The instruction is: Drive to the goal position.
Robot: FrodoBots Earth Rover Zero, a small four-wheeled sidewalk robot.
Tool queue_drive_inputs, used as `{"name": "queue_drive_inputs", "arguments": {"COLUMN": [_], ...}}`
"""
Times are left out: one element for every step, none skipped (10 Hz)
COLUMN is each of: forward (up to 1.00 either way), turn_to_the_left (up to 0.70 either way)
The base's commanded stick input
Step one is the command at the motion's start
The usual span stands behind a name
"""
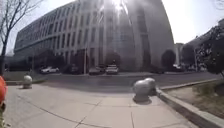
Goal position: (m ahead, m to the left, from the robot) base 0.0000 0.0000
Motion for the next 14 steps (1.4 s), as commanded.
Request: {"name": "queue_drive_inputs", "arguments": {"forward": [0.0,0.0,0.0,0.0,0.0,0.0,0.0,0.0,0.0,0.0,0.0,0.0,0.0,0.0], "turn_to_the_left": [0.7,0.7,0.7,0.7,0.7,0.7,0.7,0.7,0.7,0.7,0.7,0.7,0.7,0.7]}}
